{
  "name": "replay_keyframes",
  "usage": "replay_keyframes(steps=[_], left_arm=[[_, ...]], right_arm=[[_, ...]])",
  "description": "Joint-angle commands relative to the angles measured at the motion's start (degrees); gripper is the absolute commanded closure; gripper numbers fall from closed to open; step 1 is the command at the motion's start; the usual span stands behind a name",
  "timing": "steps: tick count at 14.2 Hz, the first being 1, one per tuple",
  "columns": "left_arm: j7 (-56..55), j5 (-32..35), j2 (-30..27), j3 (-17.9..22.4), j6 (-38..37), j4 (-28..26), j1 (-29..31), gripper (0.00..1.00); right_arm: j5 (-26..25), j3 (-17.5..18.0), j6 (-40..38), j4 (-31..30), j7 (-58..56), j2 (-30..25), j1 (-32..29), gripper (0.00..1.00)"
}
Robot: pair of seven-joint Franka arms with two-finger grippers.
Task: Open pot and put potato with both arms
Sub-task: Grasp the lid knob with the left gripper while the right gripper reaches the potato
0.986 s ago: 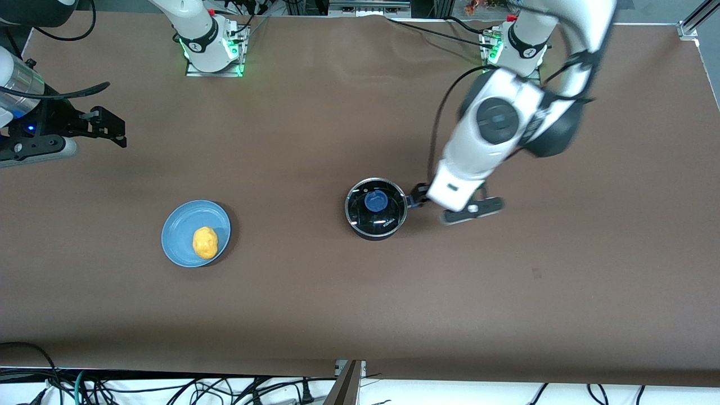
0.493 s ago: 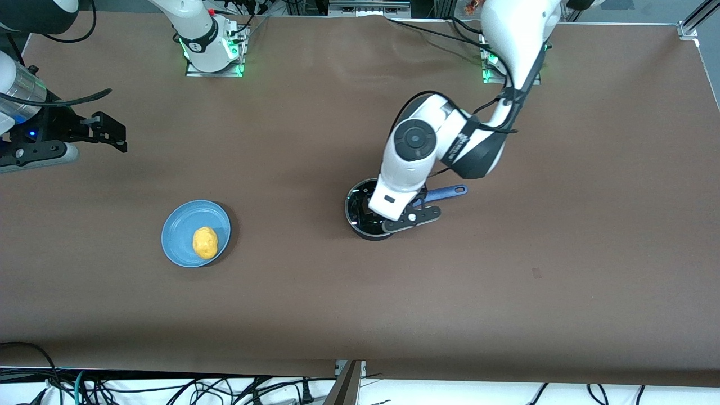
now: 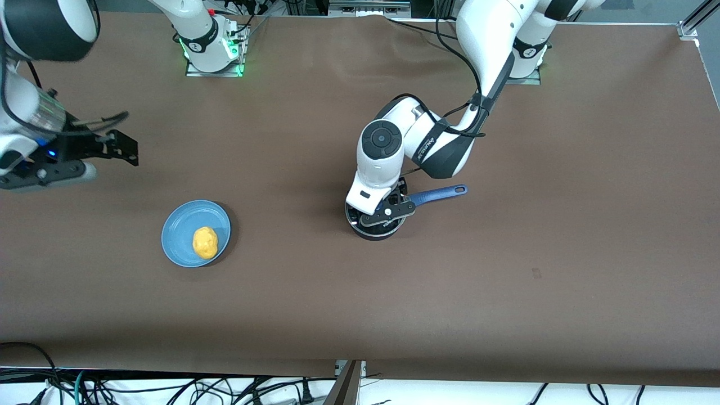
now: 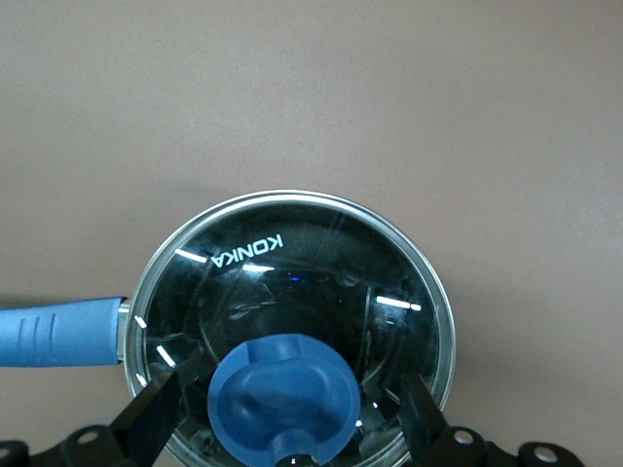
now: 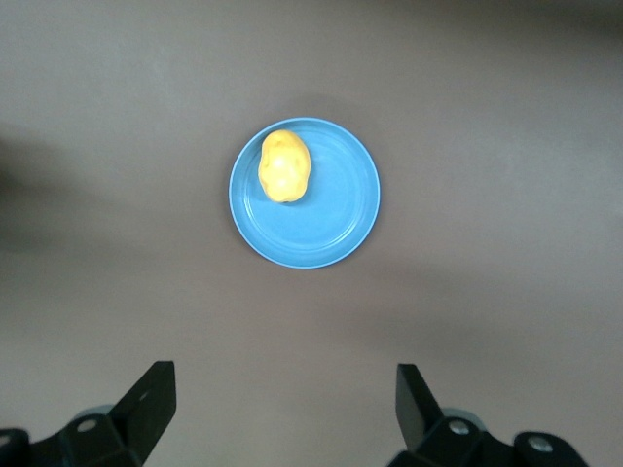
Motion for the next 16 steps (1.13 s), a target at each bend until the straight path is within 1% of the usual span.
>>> replay_keyframes(steps=[1,4,6,7,8,9,10,11,12,13,14,15,16], left_arm=[[0.1,1.4,-0.5,0.8,-0.3,-0.7,-0.8,0.00],[0.0,1.4,-0.7,0.4,-0.3,-2.0,-1.3,0.00],[0.0,1.4,-0.4,0.4,-0.2,-2.0,-1.9,0.00],[-0.1,1.4,-0.4,0.3,-0.2,-2.0,-2.0,0.04],[-0.2,1.4,-0.5,0.3,-0.2,-2.1,-2.0,0.12],[-0.2,1.4,-0.5,0.3,-0.3,-2.1,-2.1,0.15],[-0.2,1.5,-0.5,0.3,-0.3,-2.1,-2.2,0.18],[-0.1,1.5,-0.5,0.3,-0.3,-2.1,-2.2,0.22],[-0.1,1.5,-0.5,0.3,-0.2,-2.8,-2.2,0.29],[-0.1,1.5,-0.5,0.3,-0.3,-3.0,-2.2,0.32],[0.0,1.5,-0.6,0.3,-0.4,-3.0,-2.2,0.43],[0.1,1.5,-0.7,0.3,-0.5,-2.9,-2.1,0.49],[0.1,1.5,-0.9,0.3,-0.7,-2.9,-2.0,0.49]], right_arm=[[-0.9,0.2,-1.0,1.3,0.3,2.1,0.2,0.00],[-0.8,0.1,-1.0,0.9,-0.4,2.6,-0.3,0.00],[-0.7,0.1,-0.4,1.0,-0.5,5.4,-0.3,0.00],[-0.5,0.1,0.0,1.1,-0.5,6.3,-0.4,0.00],[0.4,0.1,2.1,0.7,0.0,8.1,-0.4,0.00],[1.5,0.1,5.5,-0.5,0.0,9.6,-0.3,0.00],[1.5,0.1,9.3,-2.4,0.0,10.2,0.0,0.00],[1.5,0.1,13.0,-4.3,0.0,11.6,0.3,0.00],[1.5,0.2,16.2,-5.3,0.0,13.6,0.3,0.00],[1.5,0.3,19.5,-5.5,0.0,16.0,0.3,0.00],[1.5,0.3,22.4,-5.4,0.3,18.2,0.5,0.00],[1.7,0.3,25.4,-5.0,0.7,20.4,1.7,0.00],[1.6,0.3,28.5,-4.7,1.8,22.5,2.1,0.00]])
